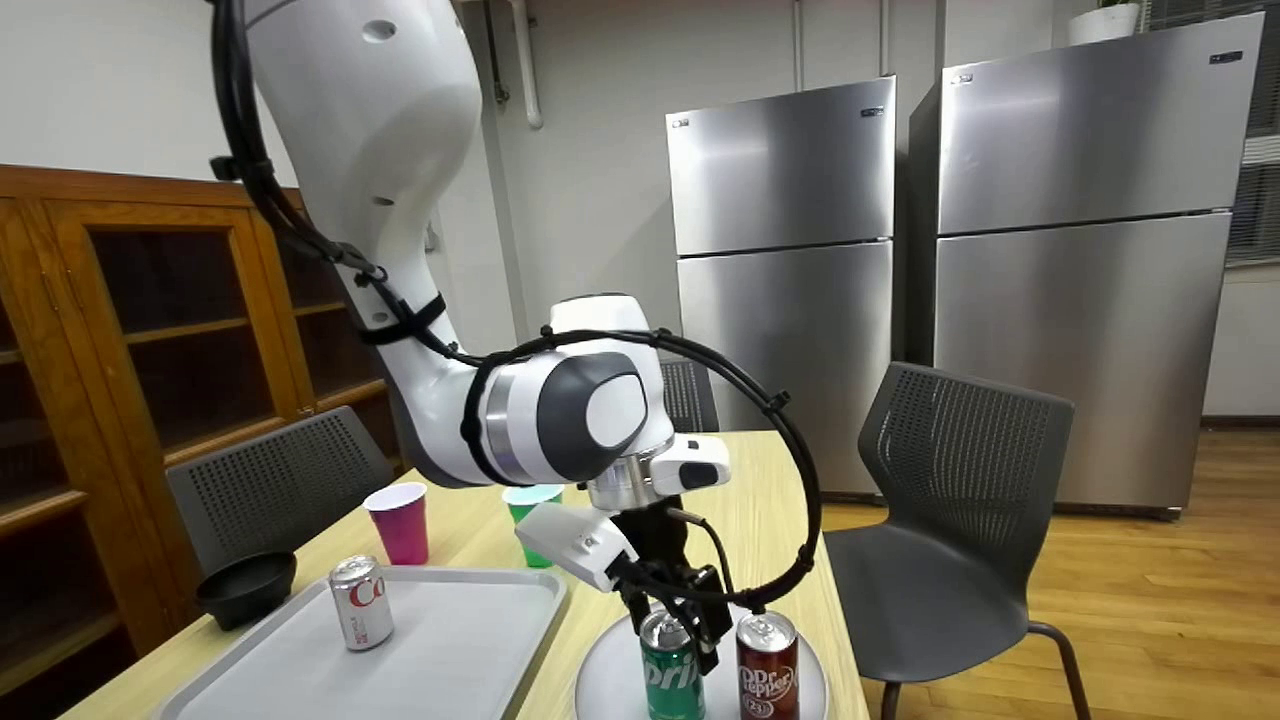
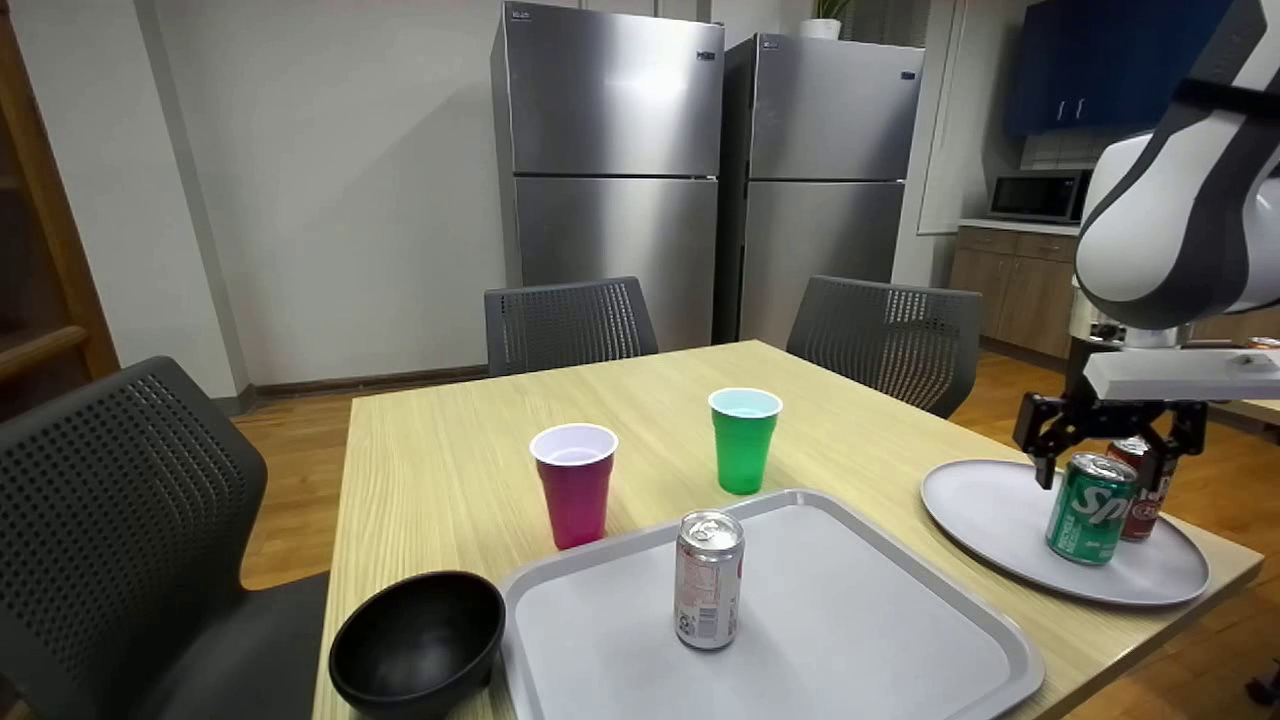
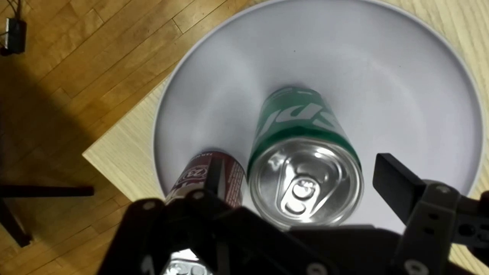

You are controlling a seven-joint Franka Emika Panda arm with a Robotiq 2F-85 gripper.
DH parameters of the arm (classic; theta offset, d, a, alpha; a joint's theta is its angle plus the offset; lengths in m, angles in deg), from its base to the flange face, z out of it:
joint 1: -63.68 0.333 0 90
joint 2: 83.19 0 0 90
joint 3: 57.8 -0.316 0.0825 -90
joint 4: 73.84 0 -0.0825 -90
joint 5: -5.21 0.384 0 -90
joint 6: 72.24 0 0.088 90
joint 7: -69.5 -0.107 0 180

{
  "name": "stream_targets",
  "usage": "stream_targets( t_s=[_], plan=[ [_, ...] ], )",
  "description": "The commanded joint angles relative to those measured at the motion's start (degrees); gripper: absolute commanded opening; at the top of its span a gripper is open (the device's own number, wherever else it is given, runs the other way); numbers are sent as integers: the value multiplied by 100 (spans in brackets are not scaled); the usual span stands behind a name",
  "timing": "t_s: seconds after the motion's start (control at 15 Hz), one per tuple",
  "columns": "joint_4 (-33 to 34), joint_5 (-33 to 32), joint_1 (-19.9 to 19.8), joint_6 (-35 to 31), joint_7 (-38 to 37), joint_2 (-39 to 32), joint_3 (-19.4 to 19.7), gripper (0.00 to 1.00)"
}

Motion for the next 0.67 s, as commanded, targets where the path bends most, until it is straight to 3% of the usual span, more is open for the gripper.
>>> stream_targets(
  t_s=[0.0, 0.07, 0.2, 0.4, 0.6],
  plan=[
    [108, 92, 193, -53, 33, -137, 125, 100],
    [105, 61, 227, -93, 14, -149, 160, 75],
    [92, 92, 256, -123, 34, -143, 182, 68],
    [65, 43, 318, -156, -21, -121, 257, 42],
    [37, 7, 391, -147, -41, -106, 328, 39]
  ],
)
